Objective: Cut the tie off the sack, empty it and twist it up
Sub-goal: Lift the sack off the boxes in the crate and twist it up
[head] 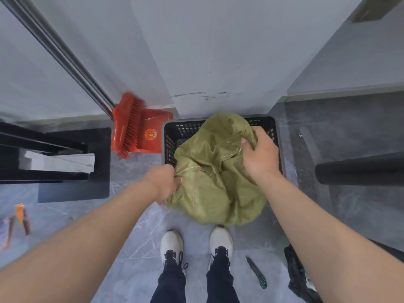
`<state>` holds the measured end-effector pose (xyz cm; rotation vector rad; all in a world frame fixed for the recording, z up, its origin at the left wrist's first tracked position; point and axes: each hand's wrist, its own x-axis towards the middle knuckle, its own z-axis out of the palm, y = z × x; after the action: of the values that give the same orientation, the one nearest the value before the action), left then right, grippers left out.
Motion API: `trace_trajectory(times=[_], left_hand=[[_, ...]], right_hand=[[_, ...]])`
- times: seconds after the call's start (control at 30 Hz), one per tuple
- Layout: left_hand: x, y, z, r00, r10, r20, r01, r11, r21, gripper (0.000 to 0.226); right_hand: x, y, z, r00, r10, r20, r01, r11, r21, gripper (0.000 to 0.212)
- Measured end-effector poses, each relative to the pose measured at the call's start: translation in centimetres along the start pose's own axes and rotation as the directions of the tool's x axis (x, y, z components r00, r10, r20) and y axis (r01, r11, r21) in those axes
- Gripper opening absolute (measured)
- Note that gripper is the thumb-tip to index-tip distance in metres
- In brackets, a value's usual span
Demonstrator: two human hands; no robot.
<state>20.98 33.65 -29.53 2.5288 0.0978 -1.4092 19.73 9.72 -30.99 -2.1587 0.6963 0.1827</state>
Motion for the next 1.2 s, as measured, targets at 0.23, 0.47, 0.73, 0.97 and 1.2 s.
trace_trajectory(times=[0.23, 0.47, 0.73, 0.97, 1.2], left_hand=[[-2.5, 0.7, -0.4, 0.906, 0.05, -0.421, -0.173, 0.951, -0.257, 0.029], [-8.6, 0.7, 1.2, 0.721, 0.046, -0.691, -0.458, 0.781, -0.426, 0.027], [-15.4, 3.2, -1.8, 0.676, 0.169, -0.718, -0.556, 0.756, -0.346, 0.027], [-20.0, 3.7, -2.2, 0.718, 0.094, -0.69, -0.558, 0.67, -0.489, 0.026], [-24.0, 6.8, -3.4, 0.694, -0.032, -0.719, -0.61, 0.506, -0.61, 0.023]], right_hand=[[-4.1, -1.0, -0.7, 0.958, -0.008, -0.287, 0.026, 0.998, 0.061, 0.021], [-9.5, -3.1, -3.4, 0.872, 0.112, -0.476, 0.043, 0.952, 0.304, 0.019], [-14.1, -6.7, -9.2, 0.891, 0.321, -0.32, -0.168, 0.89, 0.424, 0.024], [-16.4, -8.6, -12.7, 0.874, 0.469, -0.124, -0.248, 0.652, 0.716, 0.026], [-17.2, -11.1, -17.0, 0.922, 0.369, -0.117, -0.161, 0.639, 0.752, 0.02]])
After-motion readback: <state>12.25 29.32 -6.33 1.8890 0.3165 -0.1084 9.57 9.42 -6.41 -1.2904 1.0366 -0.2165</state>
